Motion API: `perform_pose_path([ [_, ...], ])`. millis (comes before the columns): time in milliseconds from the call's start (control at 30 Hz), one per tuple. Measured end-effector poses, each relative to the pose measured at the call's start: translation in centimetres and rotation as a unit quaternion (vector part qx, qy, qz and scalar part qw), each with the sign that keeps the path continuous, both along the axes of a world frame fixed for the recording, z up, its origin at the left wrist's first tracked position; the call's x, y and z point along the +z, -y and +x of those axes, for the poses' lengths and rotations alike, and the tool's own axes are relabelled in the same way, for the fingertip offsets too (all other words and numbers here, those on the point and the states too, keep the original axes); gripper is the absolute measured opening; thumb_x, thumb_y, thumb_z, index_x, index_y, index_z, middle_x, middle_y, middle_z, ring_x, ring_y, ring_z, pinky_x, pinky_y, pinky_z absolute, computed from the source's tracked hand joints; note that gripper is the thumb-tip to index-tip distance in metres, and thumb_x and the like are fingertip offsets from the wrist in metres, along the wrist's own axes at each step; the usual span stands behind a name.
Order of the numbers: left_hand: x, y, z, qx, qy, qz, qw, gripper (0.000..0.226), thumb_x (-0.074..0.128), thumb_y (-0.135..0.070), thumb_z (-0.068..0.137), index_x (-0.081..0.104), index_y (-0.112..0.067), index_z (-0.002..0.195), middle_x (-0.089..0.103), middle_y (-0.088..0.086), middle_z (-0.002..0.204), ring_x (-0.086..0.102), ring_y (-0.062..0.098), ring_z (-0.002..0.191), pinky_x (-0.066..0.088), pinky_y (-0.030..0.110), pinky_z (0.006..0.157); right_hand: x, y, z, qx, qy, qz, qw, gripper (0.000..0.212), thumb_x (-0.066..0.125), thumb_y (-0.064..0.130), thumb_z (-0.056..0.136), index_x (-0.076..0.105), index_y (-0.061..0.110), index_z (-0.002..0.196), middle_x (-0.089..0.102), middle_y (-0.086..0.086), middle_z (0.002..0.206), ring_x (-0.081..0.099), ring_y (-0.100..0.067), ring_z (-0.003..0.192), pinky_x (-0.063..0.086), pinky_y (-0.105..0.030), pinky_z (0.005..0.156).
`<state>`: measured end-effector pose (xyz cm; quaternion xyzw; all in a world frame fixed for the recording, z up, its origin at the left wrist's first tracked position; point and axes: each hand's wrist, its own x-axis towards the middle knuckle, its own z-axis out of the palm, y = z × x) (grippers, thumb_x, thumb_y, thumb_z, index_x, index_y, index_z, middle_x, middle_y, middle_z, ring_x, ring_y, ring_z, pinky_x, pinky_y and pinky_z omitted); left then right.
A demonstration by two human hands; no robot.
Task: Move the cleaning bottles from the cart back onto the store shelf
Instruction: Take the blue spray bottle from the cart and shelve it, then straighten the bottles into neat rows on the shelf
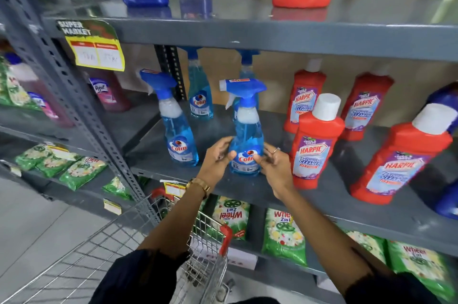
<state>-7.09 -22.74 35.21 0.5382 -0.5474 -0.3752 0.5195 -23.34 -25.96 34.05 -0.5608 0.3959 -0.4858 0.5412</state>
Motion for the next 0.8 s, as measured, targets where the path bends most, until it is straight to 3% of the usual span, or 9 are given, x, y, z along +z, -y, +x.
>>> perform_pose_path([
  [167, -0.9, 0.3, 0.6, 0.019, -0.009, 0.015, 1.000, 0.042, 0.056, -0.016, 0.086, 0.048, -0.007, 0.127, 0.061, 0.008, 0.123, 0.062, 0.001, 0.105, 0.054, 0.022, 0.091, -0.5, 0.2, 0.8, -0.007, -0.006, -0.013, 1.000, 0.039, 0.065, 0.008, 0.085, 0.058, 0.016, 0.123, 0.066, -0.005, 0.117, 0.065, -0.018, 0.107, 0.053, -0.045, 0.095],
  [267, -1.2, 0.4, 0.6, 0.029, -0.012, 0.021, 0.999, 0.036, 0.057, -0.012, 0.088, 0.047, -0.018, 0.122, 0.058, -0.010, 0.118, 0.061, -0.010, 0.102, 0.052, 0.012, 0.085, -0.4, 0.1, 0.9, 0.002, -0.009, -0.017, 1.000, 0.041, 0.062, 0.004, 0.086, 0.054, 0.013, 0.126, 0.063, -0.002, 0.118, 0.066, -0.003, 0.099, 0.054, -0.035, 0.094],
  [333, -1.3, 0.5, 0.3, 0.023, -0.022, 0.019, 0.999, 0.035, 0.051, -0.005, 0.091, 0.045, -0.019, 0.122, 0.055, -0.013, 0.119, 0.059, -0.014, 0.102, 0.050, 0.008, 0.081, -0.5, -0.2, 0.7, -0.005, -0.020, -0.023, 1.000, 0.044, 0.061, 0.003, 0.087, 0.051, 0.008, 0.129, 0.060, -0.001, 0.121, 0.064, 0.005, 0.098, 0.053, -0.028, 0.094],
  [433, -1.6, 0.4, 0.1, 0.021, -0.045, 0.010, 0.999, 0.035, 0.047, -0.001, 0.093, 0.044, -0.018, 0.123, 0.055, -0.014, 0.118, 0.059, -0.017, 0.099, 0.050, 0.007, 0.079, -1.9, -1.4, -0.5, -0.033, -0.051, -0.026, 0.998, 0.052, 0.063, 0.005, 0.087, 0.046, 0.005, 0.136, 0.051, 0.001, 0.130, 0.054, -0.009, 0.118, 0.048, -0.013, 0.093],
  [533, -1.8, 0.5, 0.0, 0.019, -0.046, 0.004, 0.999, 0.035, 0.046, 0.001, 0.093, 0.043, -0.015, 0.124, 0.053, -0.017, 0.116, 0.058, -0.020, 0.094, 0.049, 0.004, 0.077, -3.8, -3.4, -3.0, -0.058, -0.064, -0.014, 0.996, 0.050, 0.064, 0.006, 0.086, 0.050, 0.008, 0.133, 0.052, -0.001, 0.134, 0.051, -0.018, 0.121, 0.045, -0.006, 0.088],
  [667, -1.9, 0.7, 0.4, 0.019, -0.032, 0.007, 0.999, 0.035, 0.046, 0.000, 0.093, 0.046, -0.014, 0.124, 0.057, 0.006, 0.125, 0.063, -0.006, 0.100, 0.052, 0.010, 0.084, -4.7, -5.6, -6.4, -0.081, -0.066, -0.012, 0.994, 0.038, 0.064, 0.006, 0.086, 0.058, 0.008, 0.124, 0.065, -0.005, 0.118, 0.061, -0.007, 0.108, 0.048, -0.008, 0.085],
  [800, -2.1, 0.7, 0.7, 0.021, -0.021, 0.013, 0.999, 0.042, 0.047, 0.001, 0.093, 0.041, -0.002, 0.134, 0.052, 0.020, 0.137, 0.053, 0.028, 0.123, 0.050, 0.017, 0.095, -4.1, -6.4, -8.1, -0.084, -0.088, -0.019, 0.992, 0.035, 0.065, 0.015, 0.087, 0.062, 0.006, 0.121, 0.069, -0.001, 0.109, 0.062, 0.012, 0.097, 0.048, -0.008, 0.086],
])
